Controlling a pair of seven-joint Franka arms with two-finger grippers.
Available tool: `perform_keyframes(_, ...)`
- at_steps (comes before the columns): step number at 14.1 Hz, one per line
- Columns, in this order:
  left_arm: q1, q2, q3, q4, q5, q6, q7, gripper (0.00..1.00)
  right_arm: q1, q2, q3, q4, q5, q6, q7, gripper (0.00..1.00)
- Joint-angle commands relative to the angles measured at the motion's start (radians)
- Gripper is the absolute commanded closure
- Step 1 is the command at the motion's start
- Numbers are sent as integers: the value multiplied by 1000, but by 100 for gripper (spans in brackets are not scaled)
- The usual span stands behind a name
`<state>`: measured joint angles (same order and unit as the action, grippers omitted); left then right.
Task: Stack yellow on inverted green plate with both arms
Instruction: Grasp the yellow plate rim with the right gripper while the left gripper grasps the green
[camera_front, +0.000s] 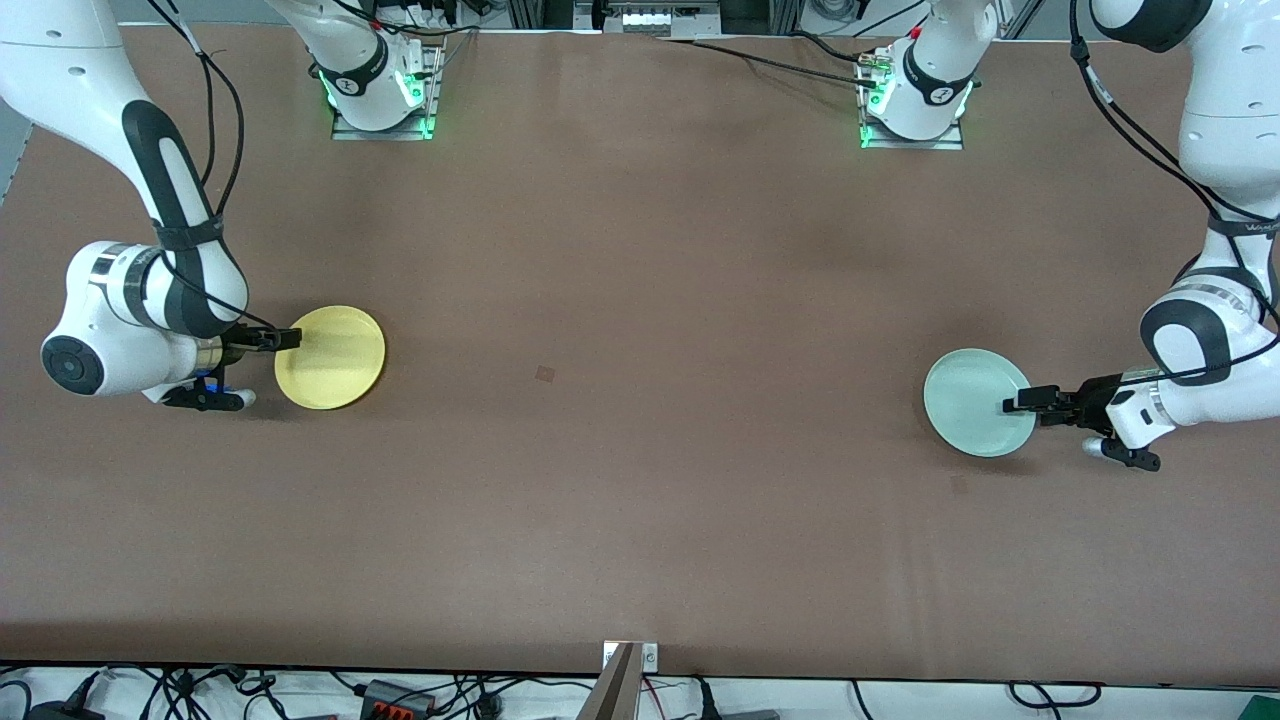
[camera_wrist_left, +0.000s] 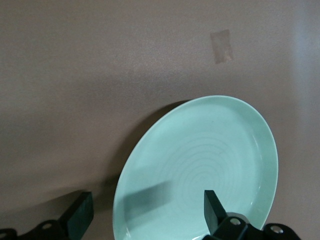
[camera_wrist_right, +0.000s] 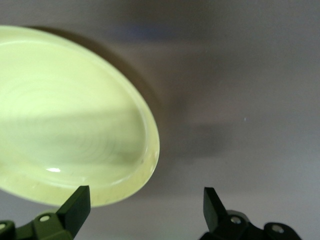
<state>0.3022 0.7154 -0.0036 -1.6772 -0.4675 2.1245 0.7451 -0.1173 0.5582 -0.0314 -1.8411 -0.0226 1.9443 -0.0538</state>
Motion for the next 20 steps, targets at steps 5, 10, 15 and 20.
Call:
perform_keyframes(5,14,21,-10,16,-29,43,94,85,-19,71,8,20,7,36,-17,17)
perform_keyframes(10,9,16,-10,37,-29,46,94,99,-21,77,8,22,9,33,-18,41)
perform_keyframes(15,-21,-11,-4,80,-13,37,86,99,-21,77,8,22,9,21,-26,84)
perform_keyframes(20,-99,-106,-9,125,306,35,-45,99,-22,75,8,23,9,21,-41,100)
